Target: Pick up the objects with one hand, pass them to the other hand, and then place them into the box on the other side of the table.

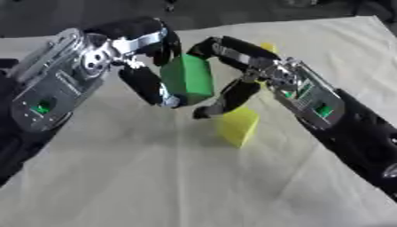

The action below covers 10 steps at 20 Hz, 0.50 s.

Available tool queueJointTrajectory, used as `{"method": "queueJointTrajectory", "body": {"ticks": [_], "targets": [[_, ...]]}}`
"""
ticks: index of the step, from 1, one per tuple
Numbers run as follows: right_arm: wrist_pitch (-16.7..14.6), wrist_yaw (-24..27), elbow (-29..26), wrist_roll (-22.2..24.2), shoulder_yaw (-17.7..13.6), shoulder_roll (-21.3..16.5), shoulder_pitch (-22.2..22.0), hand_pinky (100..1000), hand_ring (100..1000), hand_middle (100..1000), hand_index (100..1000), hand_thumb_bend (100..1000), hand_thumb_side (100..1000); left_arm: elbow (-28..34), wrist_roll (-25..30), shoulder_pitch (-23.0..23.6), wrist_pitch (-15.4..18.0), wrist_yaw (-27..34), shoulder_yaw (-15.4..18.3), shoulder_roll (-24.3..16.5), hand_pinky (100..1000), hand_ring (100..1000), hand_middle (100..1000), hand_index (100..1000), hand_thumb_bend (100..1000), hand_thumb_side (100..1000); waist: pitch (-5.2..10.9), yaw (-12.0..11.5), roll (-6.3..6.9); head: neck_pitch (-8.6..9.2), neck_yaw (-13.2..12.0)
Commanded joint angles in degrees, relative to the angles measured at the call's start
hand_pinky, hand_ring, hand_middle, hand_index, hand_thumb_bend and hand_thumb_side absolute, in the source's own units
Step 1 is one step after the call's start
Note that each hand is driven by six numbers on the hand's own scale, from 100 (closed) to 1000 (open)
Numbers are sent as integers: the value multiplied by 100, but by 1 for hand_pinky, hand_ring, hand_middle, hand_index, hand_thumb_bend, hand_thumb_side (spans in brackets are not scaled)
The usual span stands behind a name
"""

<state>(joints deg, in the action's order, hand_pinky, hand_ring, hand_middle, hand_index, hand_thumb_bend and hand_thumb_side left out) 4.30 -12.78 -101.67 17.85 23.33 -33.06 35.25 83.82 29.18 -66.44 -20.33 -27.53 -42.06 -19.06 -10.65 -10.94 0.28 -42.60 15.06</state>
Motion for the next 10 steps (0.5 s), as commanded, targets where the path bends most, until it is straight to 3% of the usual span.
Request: {"method": "queueJointTrajectory", "body": {"ticks": [1, 5, 10], "targets": [[59, -1, -150, 124, 56, 34, 54, 868, 842, 694, 939, 656, 100, -63, 105, -74, -38, -153, 175, -264, 697, 571, 457, 505, 446, 100, 61, 10, 67, 82, 16], [304, -118, -104, 46, 43, 27, 45, 869, 846, 698, 944, 640, 100, -24, 273, -20, -6, -155, 207, -417, 698, 577, 462, 513, 482, 100, 62, 13, 84, 81, 38], [900, -205, 66, -298, 34, 36, 13, 862, 844, 689, 941, 629, 103, 61, 596, 50, 36, -124, 240, -695, 702, 584, 468, 522, 510, 100, 73, -1, 108, 46, 91]]}}
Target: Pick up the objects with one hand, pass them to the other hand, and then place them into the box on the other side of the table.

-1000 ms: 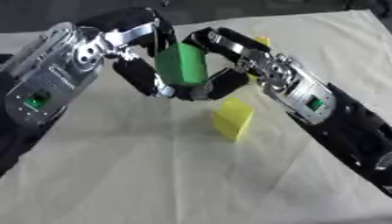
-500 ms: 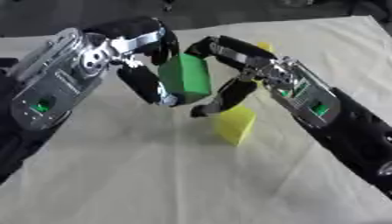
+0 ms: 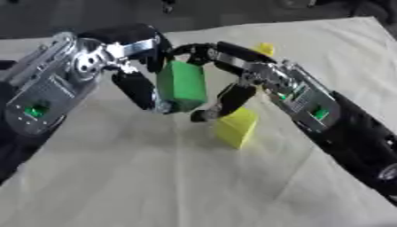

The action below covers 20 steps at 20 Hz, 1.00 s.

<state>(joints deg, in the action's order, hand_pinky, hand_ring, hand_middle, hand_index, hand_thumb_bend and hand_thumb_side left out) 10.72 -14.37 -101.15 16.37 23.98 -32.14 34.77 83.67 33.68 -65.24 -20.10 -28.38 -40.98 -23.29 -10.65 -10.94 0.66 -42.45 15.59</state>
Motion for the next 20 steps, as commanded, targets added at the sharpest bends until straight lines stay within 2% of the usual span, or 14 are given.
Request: {"method": "queueJointTrajectory", "body": {"ticks": [1, 5, 11, 16, 17, 20], "targets": [[384, -54, 34, -242, -28, -54, 55, 862, 844, 688, 942, 624, 110, 99, 204, -56, 17, -31, 148, -327, 703, 585, 468, 523, 513, 100, 76, -4, 72, 22, 49], [705, -33, -17, -445, 35, -64, 39, 864, 845, 691, 943, 613, 117, 163, 298, 44, -5, -15, 227, -553, 704, 586, 468, 524, 515, 100, 77, -13, 70, -15, 87], [787, -33, -67, -429, 42, -101, -10, 863, 845, 691, 944, 616, 108, 345, 137, 316, -83, 75, 463, -1065, 705, 585, 464, 521, 509, 100, 49, -21, 73, -41, -3], [777, -4, -179, -418, 21, -174, -39, 853, 840, 691, 942, 641, 100, 577, -234, 845, -216, 178, 1003, -1910, 708, 586, 461, 518, 512, 100, 13, -26, 74, -5, -222], [788, 46, -214, -434, 8, -184, -44, 845, 836, 688, 935, 644, 117, 595, -334, 968, -257, 187, 1147, -2088, 710, 587, 460, 517, 511, 100, 4, -32, 71, -1, -282], [847, 324, -373, -562, -24, -233, -48, 844, 838, 694, 928, 566, 204, 579, -635, 1340, -359, 234, 1564, -2555, 712, 588, 460, 517, 505, 100, -19, -40, 56, 35, -530]]}}
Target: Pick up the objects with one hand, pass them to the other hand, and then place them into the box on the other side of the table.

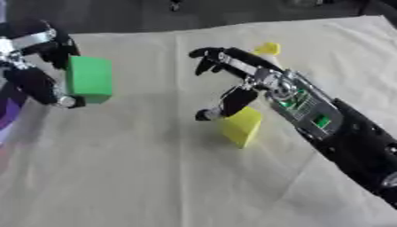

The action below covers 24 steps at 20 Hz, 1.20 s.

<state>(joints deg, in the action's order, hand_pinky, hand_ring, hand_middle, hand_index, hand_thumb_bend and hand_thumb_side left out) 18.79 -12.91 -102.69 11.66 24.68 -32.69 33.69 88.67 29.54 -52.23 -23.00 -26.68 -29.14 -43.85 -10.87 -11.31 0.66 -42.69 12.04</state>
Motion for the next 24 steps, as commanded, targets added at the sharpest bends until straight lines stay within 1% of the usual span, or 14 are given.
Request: {"method": "queueJointTrajectory", "body": {"ticks": [1, 3, 6, 9, 12, 15, 19, 22, 23, 24], "targets": [[52, 232, -282, -151, -107, -202, 58, 845, 838, 695, 927, 549, 218, 56, -307, 143, -101, 79, 494, -620, 712, 588, 460, 517, 506, 100, -3, -8, 42, 82, -270], [69, 298, -416, -291, -147, -249, 44, 845, 839, 699, 926, 507, 257, -9, -460, 350, -122, 80, 708, -842, 713, 591, 461, 518, 511, 100, -12, -11, 7, 149, -517], [91, 342, -596, -448, -213, -321, 4, 846, 840, 701, 925, 513, 258, -184, -621, 561, -153, 79, 960, -1021, 713, 590, 459, 516, 489, 100, -23, -15, -56, 234, -808], [101, 342, -763, -538, -278, -380, -45, 845, 839, 699, 923, 523, 251, -393, -756, 638, -180, 82, 1120, -1096, 712, 591, 459, 516, 475, 100, -43, -29, -129, 318, -1056], [109, 386, -953, -623, -354, -417, -86, 843, 837, 697, 922, 526, 246, -654, -887, 613, -176, 31, 1213, -1059, 711, 591, 458, 515, 460, 100, -74, -33, -201, 408, -1251], [96, 450, -1147, -681, -429, -460, -106, 843, 836, 695, 920, 528, 239, -967, -1001, 550, -133, -86, 1256, -989, 711, 593, 459, 516, 463, 100, -124, 13, -274, 510, -1385], [-107, 469, -1188, -766, -487, -513, -135, 844, 836, 695, 921, 535, 235, -1378, -1177, 517, -81, -291, 1357, -927, 711, 594, 459, 516, 462, 100, -191, 98, -359, 589, -1513], [-237, 470, -1190, -796, -517, -541, -146, 846, 835, 696, 918, 528, 240, -1739, -1319, 462, -47, -413, 1442, -831, 722, 611, 461, 522, 441, 100, -236, 144, -408, 626, -1544], [-260, 466, -1190, -789, -516, -544, -156, 846, 834, 696, 912, 525, 247, -1850, -1378, 438, -38, -440, 1459, -793, 728, 627, 475, 540, 425, 100, -248, 155, -422, 620, -1527], [-273, 462, -1190, -783, -515, -543, -166, 845, 833, 695, 911, 525, 248, -1957, -1431, 411, -18, -463, 1466, -753, 732, 640, 497, 566, 437, 100, -256, 164, -431, 612, -1499]]}}
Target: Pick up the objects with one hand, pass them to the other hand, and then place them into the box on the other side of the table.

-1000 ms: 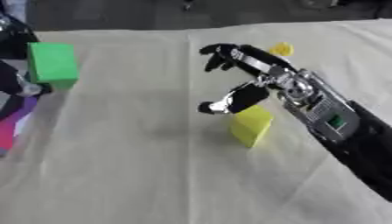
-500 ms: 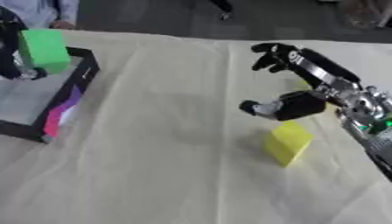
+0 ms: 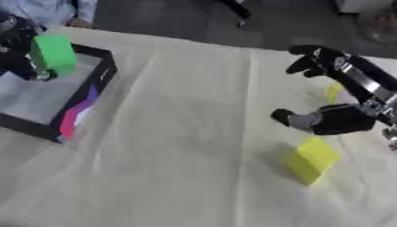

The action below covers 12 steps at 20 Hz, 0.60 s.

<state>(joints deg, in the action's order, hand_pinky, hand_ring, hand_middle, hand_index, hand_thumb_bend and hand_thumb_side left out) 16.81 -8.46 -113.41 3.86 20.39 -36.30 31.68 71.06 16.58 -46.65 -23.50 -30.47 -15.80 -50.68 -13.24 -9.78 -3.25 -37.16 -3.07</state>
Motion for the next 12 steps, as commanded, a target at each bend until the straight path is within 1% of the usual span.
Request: {"method": "queueJointTrajectory", "body": {"ticks": [1, 2, 3, 4, 5, 6, 7, 8, 10, 12], "targets": [[-84, 15, -118, -1, -85, -178, 27, 844, 831, 694, 911, 527, 249, -297, -183, -177, 65, -118, 132, -31, 746, 668, 526, 598, 456, 100, -27, 19, -47, 56, 36], [-93, 18, -118, -4, -83, -174, 18, 844, 831, 693, 910, 526, 249, -403, -207, -206, 102, -167, 128, 7, 754, 683, 540, 612, 463, 100, -34, 25, -53, 53, 57], [-104, 23, -118, -9, -82, -173, 11, 843, 830, 693, 910, 526, 249, -509, -198, -231, 139, -228, 119, 40, 793, 754, 618, 705, 506, 100, -39, 31, -56, 44, 70], [-115, 32, -118, -17, -80, -173, 5, 843, 829, 691, 909, 525, 247, -604, -161, -253, 175, -317, 108, 66, 823, 804, 680, 766, 542, 100, -43, 35, -58, 31, 80], [-129, 44, -118, -26, -80, -174, 2, 842, 828, 690, 908, 524, 247, -679, -121, -272, 214, -434, 101, 86, 843, 832, 718, 800, 584, 114, -46, 37, -57, 18, 100], [-141, 55, -118, -35, -81, -179, 0, 842, 828, 690, 908, 524, 247, -737, -91, -290, 249, -564, 109, 105, 856, 847, 735, 816, 633, 249, -47, 37, -54, 5, 127], [-149, 63, -118, -43, -84, -186, -4, 842, 828, 690, 908, 523, 247, -789, -64, -302, 278, -686, 124, 121, 871, 870, 770, 857, 710, 407, -46, 37, -50, -17, 176], [-153, 68, -118, -50, -87, -196, -11, 842, 828, 690, 908, 523, 248, -839, -27, -309, 298, -788, 144, 133, 880, 886, 794, 887, 795, 532, -44, 39, -45, -48, 246], [-160, 71, -118, -55, -97, -224, -32, 843, 828, 691, 909, 524, 251, -916, 74, -310, 322, -920, 180, 149, 889, 898, 806, 906, 870, 606, -35, 46, -33, -108, 386], [-164, 69, -118, -50, -108, -259, -48, 844, 829, 692, 910, 523, 253, -936, 168, -298, 349, -1006, 198, 145, 892, 902, 809, 910, 895, 603, -20, 53, -15, -149, 491]]}}
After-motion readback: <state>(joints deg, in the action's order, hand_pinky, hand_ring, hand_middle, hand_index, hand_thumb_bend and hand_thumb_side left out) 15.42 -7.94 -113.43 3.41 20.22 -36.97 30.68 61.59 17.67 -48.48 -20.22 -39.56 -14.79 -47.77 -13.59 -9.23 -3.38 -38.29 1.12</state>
